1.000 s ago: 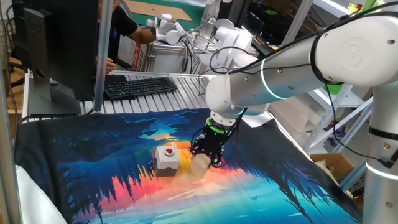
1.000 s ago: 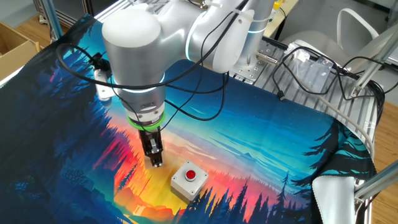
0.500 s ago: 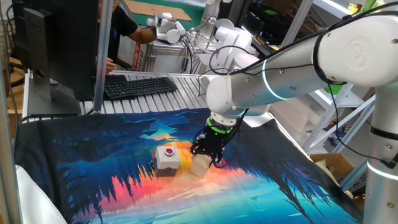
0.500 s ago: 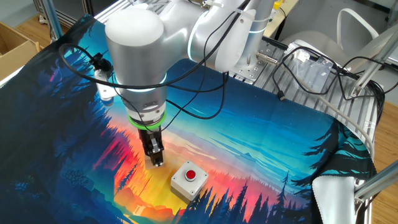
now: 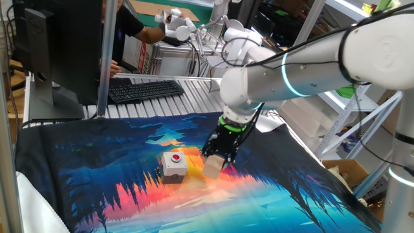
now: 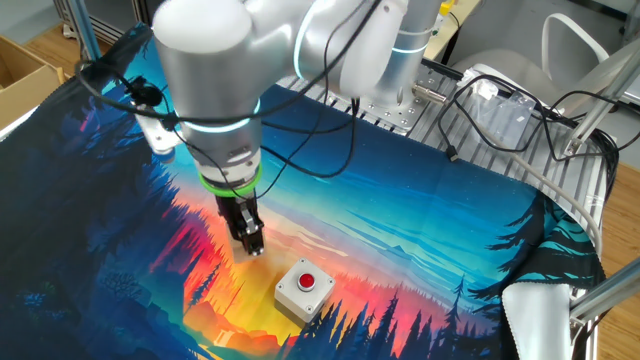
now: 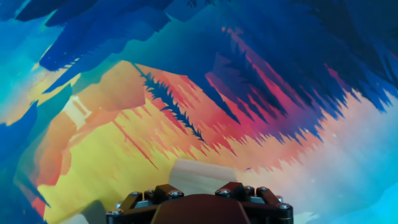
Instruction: Pick up one small block
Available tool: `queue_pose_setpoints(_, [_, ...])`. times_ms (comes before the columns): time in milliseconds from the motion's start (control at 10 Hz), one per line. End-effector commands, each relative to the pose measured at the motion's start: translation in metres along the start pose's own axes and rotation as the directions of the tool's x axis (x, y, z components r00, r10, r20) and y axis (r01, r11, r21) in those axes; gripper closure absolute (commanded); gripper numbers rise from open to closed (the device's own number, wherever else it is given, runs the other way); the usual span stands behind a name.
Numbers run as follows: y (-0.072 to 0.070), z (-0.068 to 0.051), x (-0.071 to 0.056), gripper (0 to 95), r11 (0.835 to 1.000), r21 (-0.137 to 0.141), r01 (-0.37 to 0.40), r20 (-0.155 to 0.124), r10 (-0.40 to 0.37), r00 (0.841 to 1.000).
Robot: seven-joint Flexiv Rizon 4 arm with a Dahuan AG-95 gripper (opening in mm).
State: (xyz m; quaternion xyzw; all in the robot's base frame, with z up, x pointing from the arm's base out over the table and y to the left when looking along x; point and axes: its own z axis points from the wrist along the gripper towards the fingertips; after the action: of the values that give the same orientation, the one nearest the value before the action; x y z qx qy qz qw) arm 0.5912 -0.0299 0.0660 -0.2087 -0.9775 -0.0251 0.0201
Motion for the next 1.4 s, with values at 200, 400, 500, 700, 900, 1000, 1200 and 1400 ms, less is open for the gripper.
queue_pose_setpoints(200, [-0.009, -0.03, 0.006, 95.0, 0.992, 0.003, 0.127, -0.016, -0.127, 0.992])
queue_pose_setpoints(400, [-0.013, -0.039, 0.009, 95.0, 0.985, 0.004, 0.175, -0.02, -0.175, 0.984])
queue_pose_setpoints(500, [-0.016, -0.046, 0.011, 95.0, 0.971, 0.005, 0.24, -0.023, -0.24, 0.971])
queue_pose_setpoints(700, [-0.024, -0.059, 0.017, 95.0, 0.932, 0.002, 0.361, -0.028, -0.361, 0.932])
queue_pose_setpoints(900, [-0.031, -0.068, 0.021, 95.0, 0.882, 0.002, 0.471, -0.03, -0.47, 0.882])
queue_pose_setpoints(1000, [-0.032, -0.07, 0.022, 95.0, 0.873, 0.005, 0.488, -0.032, -0.487, 0.873])
queue_pose_setpoints(1200, [-0.038, -0.078, 0.026, 95.0, 0.826, 0.032, 0.562, -0.039, -0.561, 0.827])
queue_pose_setpoints(1400, [-0.043, -0.083, 0.029, 95.0, 0.794, 0.052, 0.605, -0.043, -0.604, 0.796])
